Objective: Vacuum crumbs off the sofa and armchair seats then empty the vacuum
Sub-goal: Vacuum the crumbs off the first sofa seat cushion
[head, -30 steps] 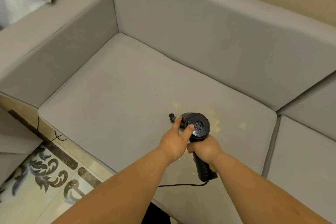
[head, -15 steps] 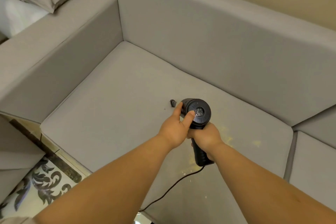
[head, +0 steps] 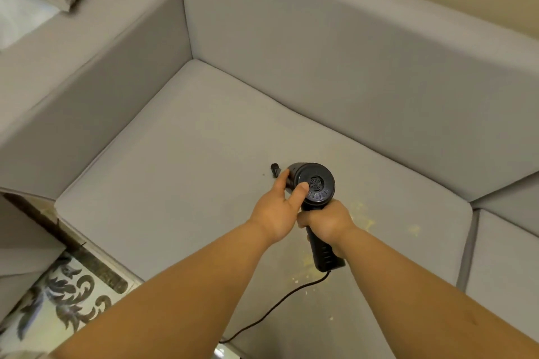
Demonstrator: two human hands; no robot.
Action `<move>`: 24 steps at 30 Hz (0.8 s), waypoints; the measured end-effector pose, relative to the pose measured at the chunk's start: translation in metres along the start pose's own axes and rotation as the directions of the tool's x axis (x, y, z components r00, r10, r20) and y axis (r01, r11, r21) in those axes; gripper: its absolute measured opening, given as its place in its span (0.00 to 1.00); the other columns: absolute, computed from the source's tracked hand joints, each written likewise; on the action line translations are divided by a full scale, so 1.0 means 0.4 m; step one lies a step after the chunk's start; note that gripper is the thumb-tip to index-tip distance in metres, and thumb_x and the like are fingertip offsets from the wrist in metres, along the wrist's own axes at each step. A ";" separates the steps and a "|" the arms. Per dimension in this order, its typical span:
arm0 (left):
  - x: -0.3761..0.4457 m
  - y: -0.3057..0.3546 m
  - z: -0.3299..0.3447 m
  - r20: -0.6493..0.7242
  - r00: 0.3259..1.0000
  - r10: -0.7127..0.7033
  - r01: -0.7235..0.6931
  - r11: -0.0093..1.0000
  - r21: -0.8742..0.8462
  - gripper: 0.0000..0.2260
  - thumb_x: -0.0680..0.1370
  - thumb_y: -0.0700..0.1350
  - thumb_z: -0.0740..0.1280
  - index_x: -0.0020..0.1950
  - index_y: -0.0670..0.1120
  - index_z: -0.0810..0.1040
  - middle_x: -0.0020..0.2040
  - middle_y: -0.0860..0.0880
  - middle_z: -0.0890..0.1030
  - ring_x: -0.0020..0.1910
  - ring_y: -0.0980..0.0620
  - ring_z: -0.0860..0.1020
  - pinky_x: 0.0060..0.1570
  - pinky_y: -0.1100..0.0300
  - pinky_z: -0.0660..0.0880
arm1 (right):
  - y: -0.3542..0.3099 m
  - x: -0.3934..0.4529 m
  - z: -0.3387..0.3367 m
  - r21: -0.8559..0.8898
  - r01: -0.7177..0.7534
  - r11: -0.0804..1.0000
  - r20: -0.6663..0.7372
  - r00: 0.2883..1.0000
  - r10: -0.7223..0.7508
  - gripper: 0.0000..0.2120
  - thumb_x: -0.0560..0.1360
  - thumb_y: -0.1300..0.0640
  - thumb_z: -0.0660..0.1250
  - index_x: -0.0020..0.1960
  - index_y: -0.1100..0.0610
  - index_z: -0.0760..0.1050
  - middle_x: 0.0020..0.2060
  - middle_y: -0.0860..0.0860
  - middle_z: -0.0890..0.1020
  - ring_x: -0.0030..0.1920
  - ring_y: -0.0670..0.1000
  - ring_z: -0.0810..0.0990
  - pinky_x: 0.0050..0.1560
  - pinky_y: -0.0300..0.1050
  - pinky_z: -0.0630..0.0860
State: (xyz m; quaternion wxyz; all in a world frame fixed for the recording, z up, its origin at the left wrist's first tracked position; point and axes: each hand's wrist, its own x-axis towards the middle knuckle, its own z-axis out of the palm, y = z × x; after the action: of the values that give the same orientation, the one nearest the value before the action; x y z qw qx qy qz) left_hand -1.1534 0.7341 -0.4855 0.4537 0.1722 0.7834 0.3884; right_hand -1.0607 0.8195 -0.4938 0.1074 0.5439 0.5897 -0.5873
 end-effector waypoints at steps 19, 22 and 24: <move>-0.331 -0.104 0.231 0.023 0.999 -0.038 0.038 0.999 0.012 0.29 0.79 0.60 0.57 0.77 0.54 0.54 0.71 0.51 0.70 0.67 0.49 0.70 0.59 0.61 0.65 | 0.307 -0.269 -0.074 -0.032 -0.047 0.998 0.062 0.997 0.049 0.12 0.63 0.65 0.72 0.46 0.58 0.77 0.40 0.59 0.80 0.40 0.60 0.79 0.48 0.56 0.80; -0.332 -0.083 0.232 0.018 1.000 -0.026 0.025 1.000 0.017 0.29 0.78 0.61 0.57 0.77 0.55 0.55 0.70 0.51 0.71 0.66 0.49 0.71 0.60 0.60 0.66 | 0.305 -0.281 -0.090 -0.011 -0.034 0.999 0.043 0.998 0.034 0.13 0.63 0.65 0.72 0.48 0.59 0.77 0.40 0.59 0.80 0.40 0.60 0.78 0.48 0.57 0.80; -0.320 -0.064 0.229 0.020 1.000 -0.004 0.003 1.000 0.028 0.29 0.78 0.61 0.57 0.77 0.55 0.55 0.70 0.51 0.70 0.66 0.49 0.70 0.58 0.61 0.66 | 0.291 -0.279 -0.098 0.014 -0.017 1.000 0.009 1.000 0.017 0.13 0.64 0.66 0.72 0.47 0.59 0.78 0.39 0.58 0.80 0.39 0.60 0.78 0.47 0.57 0.80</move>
State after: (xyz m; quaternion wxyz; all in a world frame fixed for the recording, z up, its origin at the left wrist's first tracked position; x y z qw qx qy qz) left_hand -1.0063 0.6795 -0.4574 0.4596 0.1810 0.7845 0.3751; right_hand -0.9081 0.7609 -0.4641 0.1109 0.5470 0.5804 -0.5930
